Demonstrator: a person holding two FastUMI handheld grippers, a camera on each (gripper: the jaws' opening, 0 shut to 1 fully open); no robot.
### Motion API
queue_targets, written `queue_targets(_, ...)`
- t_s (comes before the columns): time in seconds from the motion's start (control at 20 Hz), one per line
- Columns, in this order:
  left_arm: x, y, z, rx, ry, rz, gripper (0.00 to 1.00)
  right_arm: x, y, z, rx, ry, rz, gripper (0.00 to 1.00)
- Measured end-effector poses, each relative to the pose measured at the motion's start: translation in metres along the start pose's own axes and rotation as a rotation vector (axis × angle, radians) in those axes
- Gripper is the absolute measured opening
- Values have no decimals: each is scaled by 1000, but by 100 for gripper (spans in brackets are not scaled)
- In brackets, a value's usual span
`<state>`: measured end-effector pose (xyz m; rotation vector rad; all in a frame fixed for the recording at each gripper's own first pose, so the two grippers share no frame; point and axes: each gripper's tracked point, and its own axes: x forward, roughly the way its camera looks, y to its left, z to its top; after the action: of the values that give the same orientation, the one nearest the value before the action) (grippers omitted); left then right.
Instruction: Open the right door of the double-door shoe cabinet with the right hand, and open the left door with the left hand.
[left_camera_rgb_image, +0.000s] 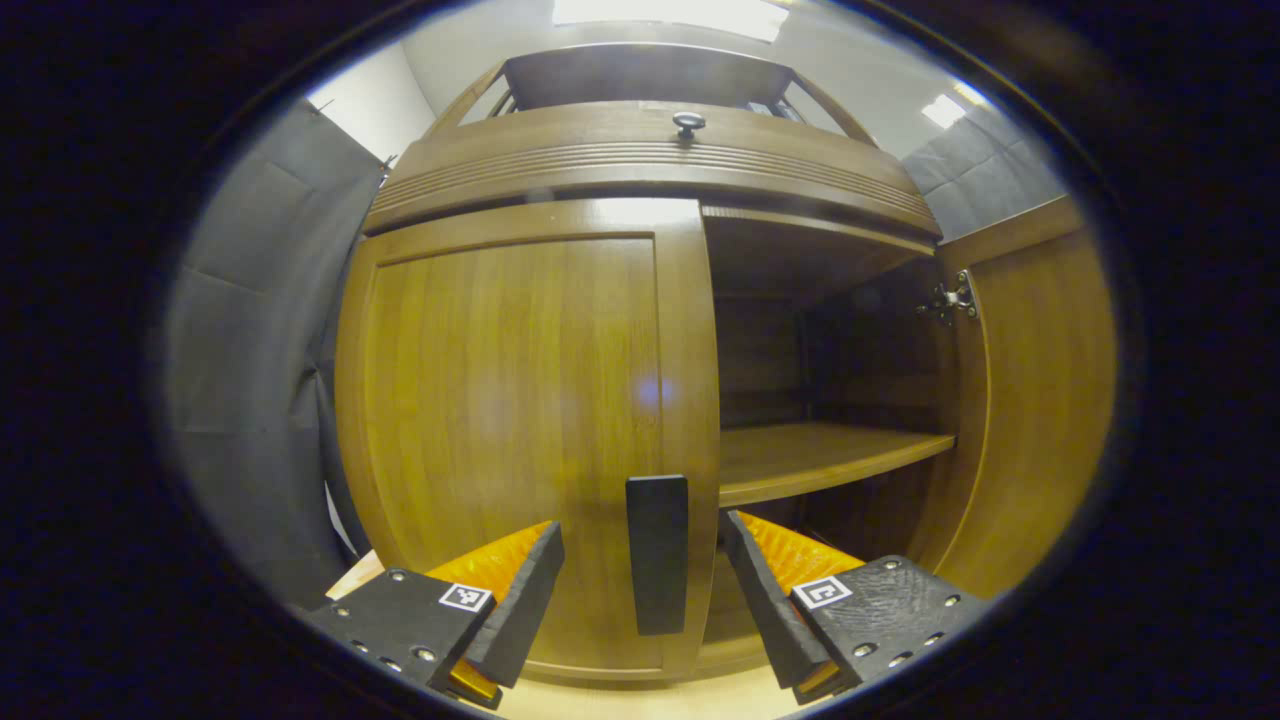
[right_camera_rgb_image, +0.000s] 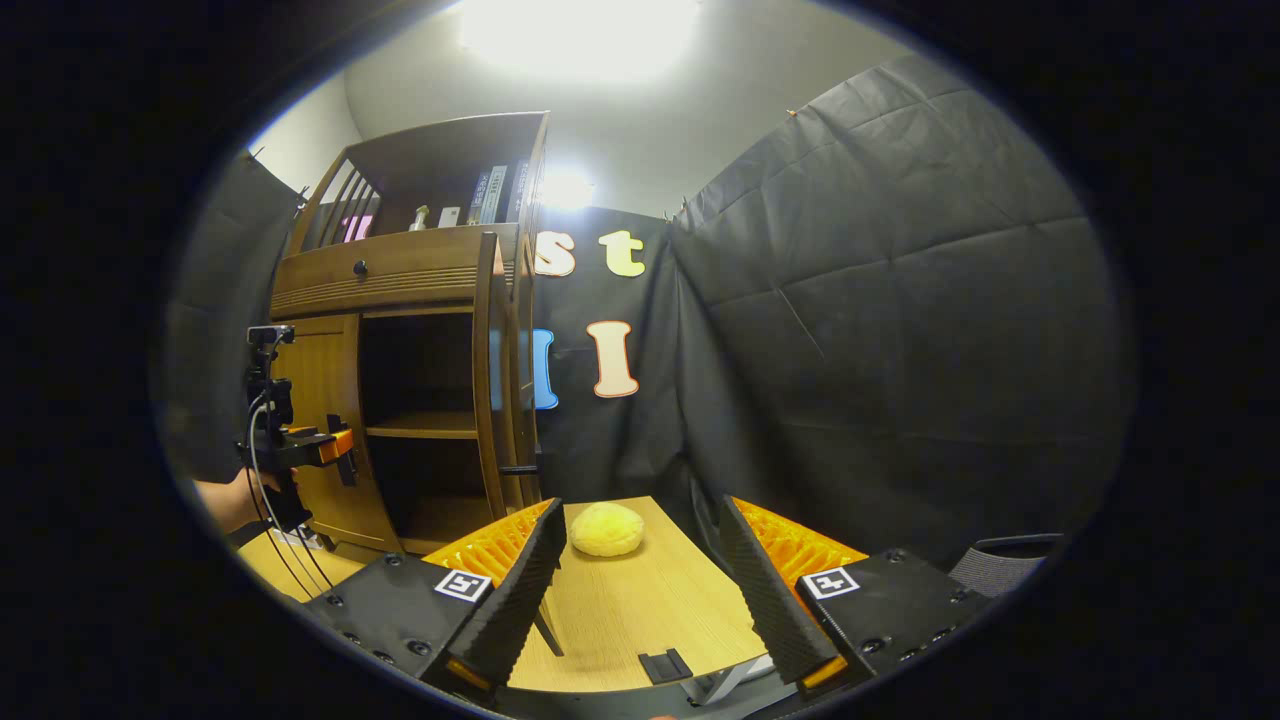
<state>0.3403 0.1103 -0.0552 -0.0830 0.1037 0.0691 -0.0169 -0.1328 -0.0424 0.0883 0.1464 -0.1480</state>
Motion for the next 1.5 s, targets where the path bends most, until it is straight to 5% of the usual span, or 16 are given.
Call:
queue_targets(0.1, 11, -3, -5, 1, 15, -6, 94, -2, 1, 0, -2, 1, -1, 97)
queue_targets(0.2, 18, -2, -12, -7, 28, -2, 76, -3, 1, -1, -5, 4, -1, 97)
queue_targets(0.3, 22, 2, -14, -12, 32, 15, 79, -4, 0, -2, -6, 7, 0, 97)
queue_targets(0.6, 27, -4, -23, 10, 58, 15, 31, -7, 0, -1, -7, 8, 9, 97)
queue_targets(1.0, 0, 0, -18, -7, 70, 21, 23, -4, 17, 1, -19, -5, 73, 92)
queue_targets(1.5, -54, 13, -16, -14, 79, 33, 28, 7, 58, 3, -29, -15, 198, 92)
